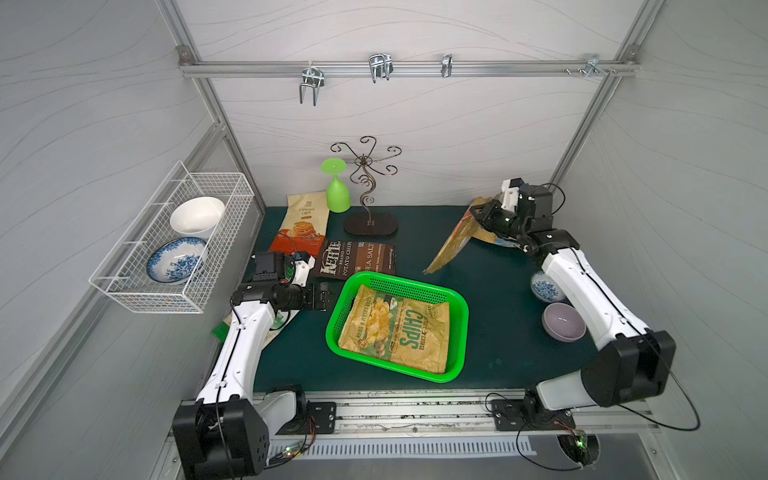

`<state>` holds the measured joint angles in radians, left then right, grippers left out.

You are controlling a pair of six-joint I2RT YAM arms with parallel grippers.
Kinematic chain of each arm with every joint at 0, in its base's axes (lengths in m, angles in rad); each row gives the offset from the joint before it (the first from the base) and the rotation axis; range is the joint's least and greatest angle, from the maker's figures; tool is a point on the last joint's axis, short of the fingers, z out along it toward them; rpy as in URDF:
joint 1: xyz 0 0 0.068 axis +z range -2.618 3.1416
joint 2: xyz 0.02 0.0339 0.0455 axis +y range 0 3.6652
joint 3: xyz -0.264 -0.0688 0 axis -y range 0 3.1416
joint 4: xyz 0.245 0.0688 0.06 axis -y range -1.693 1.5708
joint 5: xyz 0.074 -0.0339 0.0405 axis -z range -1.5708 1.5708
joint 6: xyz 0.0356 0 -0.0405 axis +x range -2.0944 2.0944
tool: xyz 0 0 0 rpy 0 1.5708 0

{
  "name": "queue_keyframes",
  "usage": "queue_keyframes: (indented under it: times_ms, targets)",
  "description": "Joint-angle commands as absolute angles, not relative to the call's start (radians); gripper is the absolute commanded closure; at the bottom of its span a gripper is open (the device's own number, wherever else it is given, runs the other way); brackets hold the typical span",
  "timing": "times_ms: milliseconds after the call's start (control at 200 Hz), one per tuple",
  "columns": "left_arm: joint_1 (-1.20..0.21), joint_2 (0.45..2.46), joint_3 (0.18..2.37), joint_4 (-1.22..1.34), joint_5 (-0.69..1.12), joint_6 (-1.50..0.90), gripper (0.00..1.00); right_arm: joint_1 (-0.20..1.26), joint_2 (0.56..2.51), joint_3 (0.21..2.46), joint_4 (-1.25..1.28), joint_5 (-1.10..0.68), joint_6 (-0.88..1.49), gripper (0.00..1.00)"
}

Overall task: Put the potato chips into the basket
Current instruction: Pick up the potato chip from the center of the board.

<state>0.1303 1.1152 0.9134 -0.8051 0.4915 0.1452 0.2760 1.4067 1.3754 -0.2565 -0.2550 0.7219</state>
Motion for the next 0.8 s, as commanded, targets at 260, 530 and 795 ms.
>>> queue_keyframes:
  times_ms: [260, 530, 795]
  targets:
    - [0.007, 1.143, 1.144, -1.021, 0.698, 0.338, 0.07, 0.405, 1.239, 1.426, -0.318, -0.148, 0.618, 1.00]
    - [-0.136, 1.132, 1.238, -1.068, 0.805, 0.386, 0.11, 0.546, 1.205, 1.458, -0.313, -0.083, 0.604, 1.00]
    - [-0.255, 1.140, 1.264, -1.029, 0.790, 0.410, 0.14, 0.641, 1.225, 1.485, -0.283, -0.087, 0.618, 1.00]
